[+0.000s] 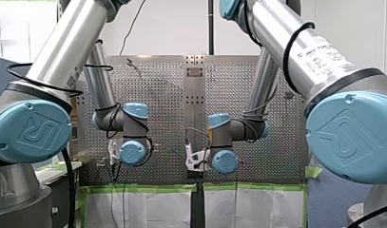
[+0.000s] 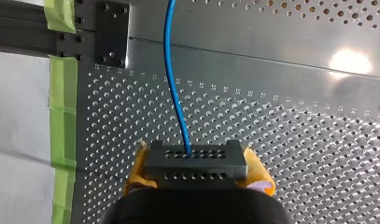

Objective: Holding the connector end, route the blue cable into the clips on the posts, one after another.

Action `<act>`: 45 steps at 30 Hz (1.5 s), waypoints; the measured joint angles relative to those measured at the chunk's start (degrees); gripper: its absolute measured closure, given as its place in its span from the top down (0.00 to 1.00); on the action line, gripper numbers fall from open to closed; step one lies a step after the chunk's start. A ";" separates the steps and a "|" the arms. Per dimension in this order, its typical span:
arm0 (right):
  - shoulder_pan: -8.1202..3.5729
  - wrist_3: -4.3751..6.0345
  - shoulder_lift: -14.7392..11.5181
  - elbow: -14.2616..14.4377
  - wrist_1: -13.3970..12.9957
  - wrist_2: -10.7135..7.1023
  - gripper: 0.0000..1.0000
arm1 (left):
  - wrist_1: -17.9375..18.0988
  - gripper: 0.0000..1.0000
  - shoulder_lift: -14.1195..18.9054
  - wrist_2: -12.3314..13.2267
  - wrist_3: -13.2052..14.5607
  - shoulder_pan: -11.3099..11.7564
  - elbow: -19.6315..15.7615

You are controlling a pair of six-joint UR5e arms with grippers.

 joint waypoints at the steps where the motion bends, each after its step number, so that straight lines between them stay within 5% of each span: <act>1: 0.00 0.00 0.00 0.00 0.00 0.00 0.00 | 0.00 0.00 0.00 0.00 0.00 0.00 0.00; 14: -0.44 -0.23 0.32 -0.81 0.82 0.22 0.00 | 0.20 0.00 -0.57 -1.22 -1.17 0.41 0.12; 19: -0.57 1.34 -1.15 -2.88 2.90 0.56 0.00 | -1.48 0.00 1.03 -2.34 -2.75 0.70 0.15; 29: -0.87 5.47 -5.77 -5.06 6.56 -3.15 0.00 | -5.92 0.00 5.46 -2.93 -2.15 1.86 0.17; 35: -1.13 6.15 -8.78 -5.13 6.10 -5.96 0.00 | -8.62 0.00 8.17 -4.06 -2.09 2.93 0.18; 45: -1.24 6.50 -13.54 -5.60 5.77 -7.92 0.00 | -13.33 0.00 12.86 -4.05 -2.00 4.63 2.82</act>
